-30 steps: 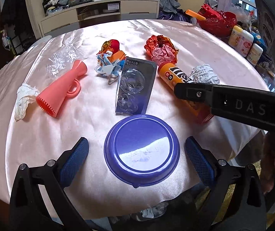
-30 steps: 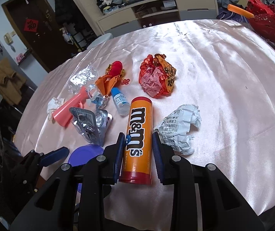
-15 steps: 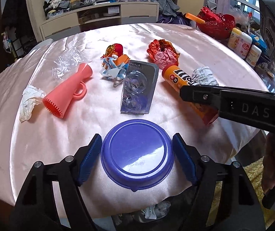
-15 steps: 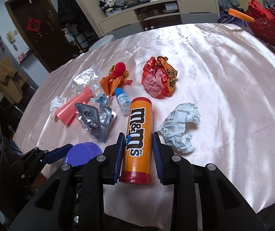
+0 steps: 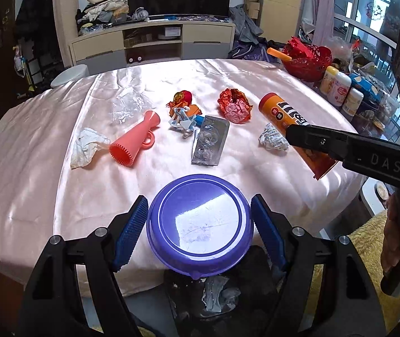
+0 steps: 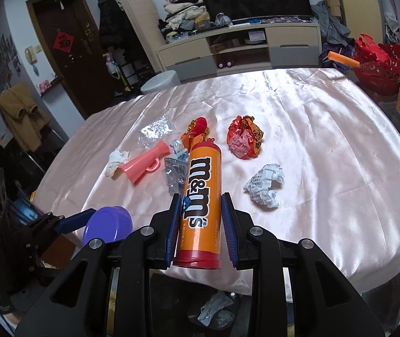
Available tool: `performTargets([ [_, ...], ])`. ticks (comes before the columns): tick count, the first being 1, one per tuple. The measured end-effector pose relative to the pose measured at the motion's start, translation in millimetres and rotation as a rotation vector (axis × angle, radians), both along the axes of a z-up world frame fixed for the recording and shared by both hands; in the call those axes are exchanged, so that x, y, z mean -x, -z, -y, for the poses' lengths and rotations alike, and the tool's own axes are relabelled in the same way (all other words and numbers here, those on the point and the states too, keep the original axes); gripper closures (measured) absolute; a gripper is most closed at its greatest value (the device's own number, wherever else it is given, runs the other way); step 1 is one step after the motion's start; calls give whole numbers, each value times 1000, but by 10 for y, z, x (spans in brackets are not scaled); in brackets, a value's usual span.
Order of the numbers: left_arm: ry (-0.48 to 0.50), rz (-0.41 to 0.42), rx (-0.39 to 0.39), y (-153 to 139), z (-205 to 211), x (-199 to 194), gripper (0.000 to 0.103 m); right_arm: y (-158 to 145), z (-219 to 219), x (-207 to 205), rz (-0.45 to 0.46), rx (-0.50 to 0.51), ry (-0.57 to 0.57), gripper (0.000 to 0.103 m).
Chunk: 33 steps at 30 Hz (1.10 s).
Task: Collect trash
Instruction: 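Carry the lid and tube over the bin and open both tools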
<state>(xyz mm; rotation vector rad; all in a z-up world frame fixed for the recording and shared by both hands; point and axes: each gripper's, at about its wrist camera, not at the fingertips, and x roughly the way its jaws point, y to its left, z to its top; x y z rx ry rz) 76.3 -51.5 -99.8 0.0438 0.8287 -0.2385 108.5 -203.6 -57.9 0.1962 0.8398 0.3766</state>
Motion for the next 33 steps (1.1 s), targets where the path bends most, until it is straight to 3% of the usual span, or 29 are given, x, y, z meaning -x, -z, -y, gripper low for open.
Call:
performTargets([
  [9, 25, -23, 62, 11, -63, 507, 31, 76, 0, 519, -29, 5, -11, 73],
  [19, 30, -131, 66, 509, -115, 883, 31, 594, -158, 913, -159, 27, -54, 73],
  [26, 15, -241, 111, 958, -219, 944, 31, 989, -213, 963, -240, 58, -51, 73],
  [33, 61, -309, 97, 1251, -174, 937, 31, 1321, -228, 931, -319, 82, -63, 73],
])
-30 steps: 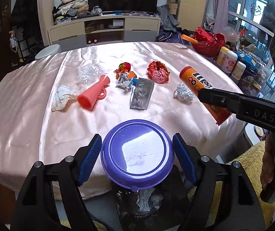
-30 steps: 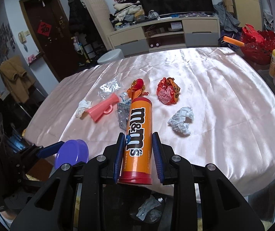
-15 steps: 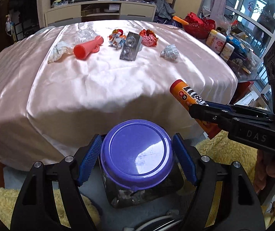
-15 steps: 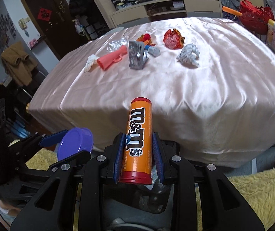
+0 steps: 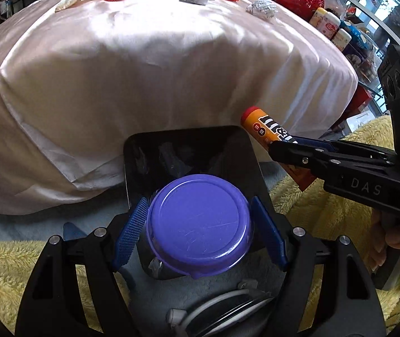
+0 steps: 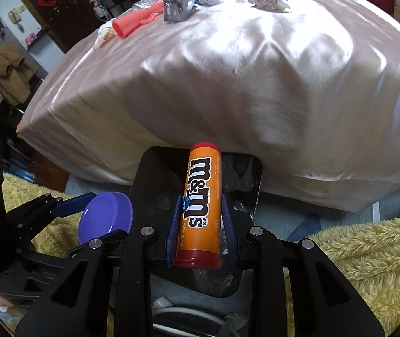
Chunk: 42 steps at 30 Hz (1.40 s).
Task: Collect trash
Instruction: 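Carry the lid and tube over the bin and open both tools, then grasp the clear blister pack with left tool while right tool grasps crumpled white paper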
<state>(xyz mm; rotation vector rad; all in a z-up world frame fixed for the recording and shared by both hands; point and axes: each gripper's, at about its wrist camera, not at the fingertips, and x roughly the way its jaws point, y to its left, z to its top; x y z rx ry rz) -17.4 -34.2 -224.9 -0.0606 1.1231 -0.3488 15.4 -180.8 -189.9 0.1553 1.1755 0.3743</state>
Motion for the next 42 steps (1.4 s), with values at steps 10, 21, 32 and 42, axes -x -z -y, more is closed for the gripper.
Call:
performTargets([
  [10, 18, -51, -9, 151, 20, -59, 30, 74, -49, -47, -27, 5, -14, 71],
  [21, -3, -82, -39, 223, 5, -81, 15, 66, 42, -73, -24, -6, 30, 63],
  [32, -43, -13, -34, -73, -86, -96, 15, -290, 270, -120, 41, -74, 99, 55],
  [42, -47, 121, -42, -680, -149, -368, 15, -953, 457, -485, 232, 26, 139, 55],
])
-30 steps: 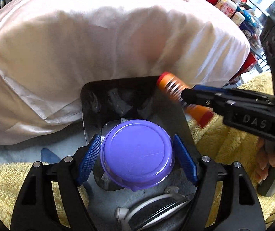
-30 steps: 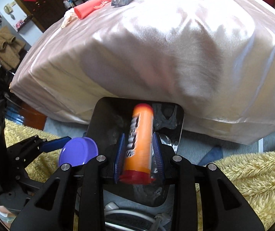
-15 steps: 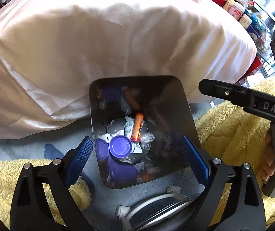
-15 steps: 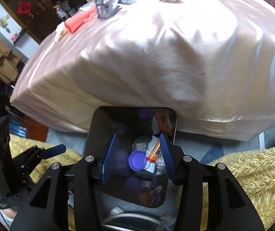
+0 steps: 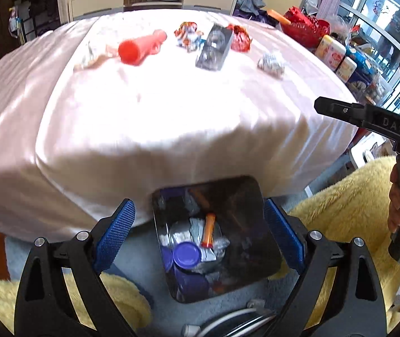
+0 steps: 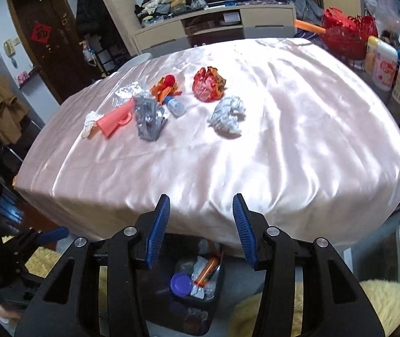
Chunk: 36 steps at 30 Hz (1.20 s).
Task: Collect trash
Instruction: 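Grasp the clear blister pack with left tool while right tool grasps crumpled white paper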
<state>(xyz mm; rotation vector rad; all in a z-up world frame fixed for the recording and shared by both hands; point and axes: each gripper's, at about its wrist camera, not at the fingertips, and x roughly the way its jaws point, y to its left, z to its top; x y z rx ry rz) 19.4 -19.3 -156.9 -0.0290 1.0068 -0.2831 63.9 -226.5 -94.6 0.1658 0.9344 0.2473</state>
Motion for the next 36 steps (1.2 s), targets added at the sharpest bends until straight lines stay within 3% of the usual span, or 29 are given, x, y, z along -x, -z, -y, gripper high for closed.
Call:
performTargets([
  [5, 2, 45, 2, -225, 1, -299, 15, -124, 84, -282, 38, 35, 24, 46],
  [12, 18, 77, 6, -418, 93, -822, 15, -162, 115, -676, 57, 67, 45, 46],
  [27, 44, 73, 25, -287, 376, -1628, 16, 228, 18, -1200, -19, 74, 33, 46],
  [36, 93, 60, 54, -142, 444, -1855, 54, 355, -29, -1227, -4, 147, 1, 50],
])
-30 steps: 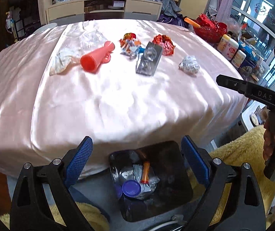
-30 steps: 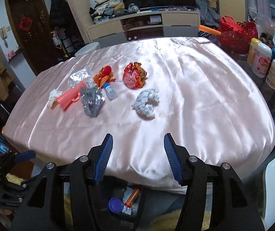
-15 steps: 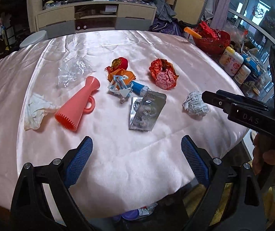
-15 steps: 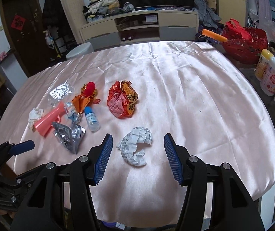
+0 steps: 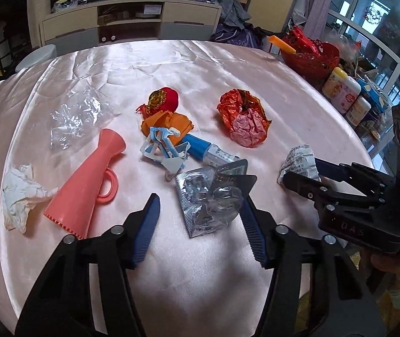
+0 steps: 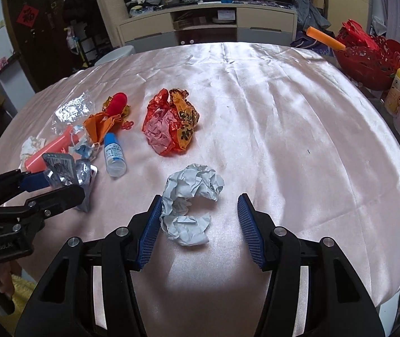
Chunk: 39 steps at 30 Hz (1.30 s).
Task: Collect trash
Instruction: 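Grasp the clear blister pack with left tool while right tool grasps crumpled white paper, then carry the blister pack and paper over the bin and open both tools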
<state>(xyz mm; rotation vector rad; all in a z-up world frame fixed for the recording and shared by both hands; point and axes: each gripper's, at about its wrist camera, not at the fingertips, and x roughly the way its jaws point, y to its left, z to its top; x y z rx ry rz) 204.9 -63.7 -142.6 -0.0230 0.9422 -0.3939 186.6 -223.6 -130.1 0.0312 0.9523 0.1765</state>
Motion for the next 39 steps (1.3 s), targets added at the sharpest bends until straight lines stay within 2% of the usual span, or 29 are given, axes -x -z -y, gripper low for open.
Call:
performTargets([
  [1, 9, -1, 1, 12, 13, -4, 62, 0, -15, 5, 7, 15, -1, 58],
  [2, 14, 1, 0, 22, 22, -4, 62, -1, -20, 8, 13, 18, -4, 69],
  [4, 20, 7, -4, 22, 33, 8, 63, -7, -22, 3, 13, 15, -6, 79],
  [7, 22, 11, -14, 1, 27, 43, 63, -22, -13, 7, 11, 5, -10, 83],
  [15, -33, 80, -53, -321, -117, 359, 63, -329, -31, 252, 71, -25, -35, 83],
  [20, -43, 129, -32, -576, -211, 736, 63, -539, -43, 549, 97, -57, -51, 83],
  [25, -45, 153, -15, -676, -260, 1194, 63, -649, -136, 903, 105, -74, -86, 83],
  [30, -31, 137, -20, -550, -317, 1596, 63, -582, -232, 1231, 76, -101, -118, 83],
  [39, -36, 12, 6, 9, -427, 2010, 63, -152, -387, 1579, -47, -136, -142, 83],
])
